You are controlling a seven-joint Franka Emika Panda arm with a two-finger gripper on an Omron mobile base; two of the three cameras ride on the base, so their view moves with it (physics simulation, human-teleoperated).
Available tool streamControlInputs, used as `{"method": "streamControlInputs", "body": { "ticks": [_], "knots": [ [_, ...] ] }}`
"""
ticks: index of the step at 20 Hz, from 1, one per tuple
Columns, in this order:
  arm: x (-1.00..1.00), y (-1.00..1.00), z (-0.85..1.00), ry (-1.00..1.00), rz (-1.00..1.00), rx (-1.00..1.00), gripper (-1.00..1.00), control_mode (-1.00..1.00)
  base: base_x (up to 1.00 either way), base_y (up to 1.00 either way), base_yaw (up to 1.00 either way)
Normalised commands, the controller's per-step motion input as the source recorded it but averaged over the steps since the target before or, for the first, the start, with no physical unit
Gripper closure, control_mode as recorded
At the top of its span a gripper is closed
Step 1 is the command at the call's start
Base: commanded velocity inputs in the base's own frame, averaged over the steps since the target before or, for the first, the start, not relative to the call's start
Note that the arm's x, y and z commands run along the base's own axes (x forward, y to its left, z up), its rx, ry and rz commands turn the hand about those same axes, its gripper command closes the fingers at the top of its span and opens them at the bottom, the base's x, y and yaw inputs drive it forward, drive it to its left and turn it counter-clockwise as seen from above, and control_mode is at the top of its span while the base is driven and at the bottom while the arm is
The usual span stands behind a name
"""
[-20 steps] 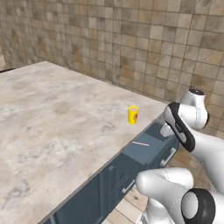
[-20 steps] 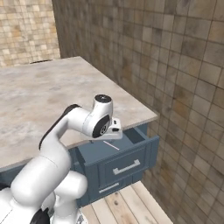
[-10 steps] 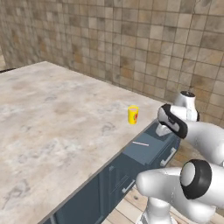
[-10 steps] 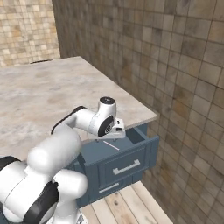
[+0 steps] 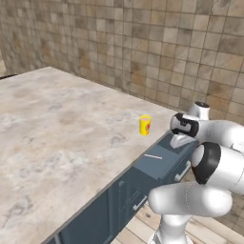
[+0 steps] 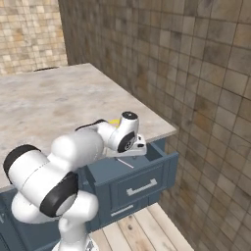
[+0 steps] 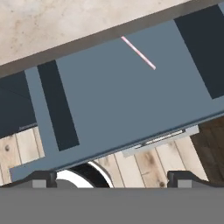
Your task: Pick up the straw from the right drawer and put it inside the smoothie cup.
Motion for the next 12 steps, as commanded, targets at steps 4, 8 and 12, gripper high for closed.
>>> {"method": "streamControlInputs", "body": {
  "ticks": [4,8,12],
  "knots": [
    [0.21,-0.11,-0.42,0.00,0.11,0.04,-1.00,-1.00,0.00,0.00,0.00],
    [0.24,-0.02,-0.35,0.00,0.10,0.04,-1.00,-1.00,0.00,0.00,0.00],
    [0.28,0.00,-0.26,0.01,0.09,0.03,-1.00,-1.00,0.00,0.00,0.00]
  ]
}}
